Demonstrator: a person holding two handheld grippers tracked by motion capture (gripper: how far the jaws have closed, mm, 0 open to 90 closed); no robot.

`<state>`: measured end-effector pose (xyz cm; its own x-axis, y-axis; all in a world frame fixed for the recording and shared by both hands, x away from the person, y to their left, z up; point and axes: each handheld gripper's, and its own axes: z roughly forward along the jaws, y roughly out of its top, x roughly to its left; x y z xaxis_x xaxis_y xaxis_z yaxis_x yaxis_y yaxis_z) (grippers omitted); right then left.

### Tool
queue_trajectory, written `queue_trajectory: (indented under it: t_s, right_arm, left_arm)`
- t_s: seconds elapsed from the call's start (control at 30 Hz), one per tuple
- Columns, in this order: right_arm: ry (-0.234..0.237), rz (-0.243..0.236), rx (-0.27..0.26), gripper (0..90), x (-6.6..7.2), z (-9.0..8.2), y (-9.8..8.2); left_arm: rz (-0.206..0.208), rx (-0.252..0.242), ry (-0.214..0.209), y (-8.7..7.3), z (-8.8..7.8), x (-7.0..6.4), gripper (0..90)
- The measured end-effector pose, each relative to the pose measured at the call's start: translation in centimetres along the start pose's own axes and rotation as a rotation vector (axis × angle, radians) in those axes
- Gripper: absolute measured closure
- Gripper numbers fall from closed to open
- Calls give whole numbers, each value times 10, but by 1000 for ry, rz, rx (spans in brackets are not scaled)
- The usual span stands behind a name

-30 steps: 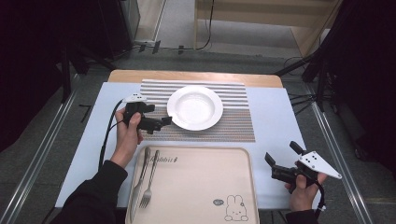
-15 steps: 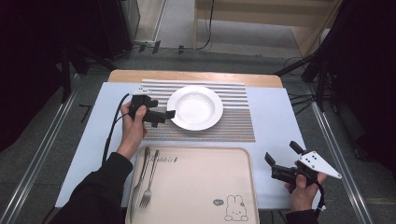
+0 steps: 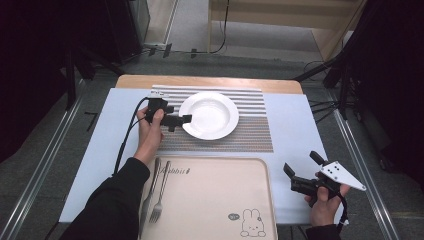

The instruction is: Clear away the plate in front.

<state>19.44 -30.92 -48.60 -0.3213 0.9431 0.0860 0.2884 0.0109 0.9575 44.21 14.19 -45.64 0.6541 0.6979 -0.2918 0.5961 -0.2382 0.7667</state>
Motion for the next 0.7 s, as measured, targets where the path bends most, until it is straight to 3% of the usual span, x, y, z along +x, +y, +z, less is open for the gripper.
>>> queue_trajectory:
  t_s: [0.5,0.7]
  right_arm:
    - [5,13,2,0,-1,0,0]
    - [7,10,2,0,-2,0,-1]
  left_arm:
    - [-65,49,28,-6,31,13,28]
    - [-83,61,17,-8,38,15,31]
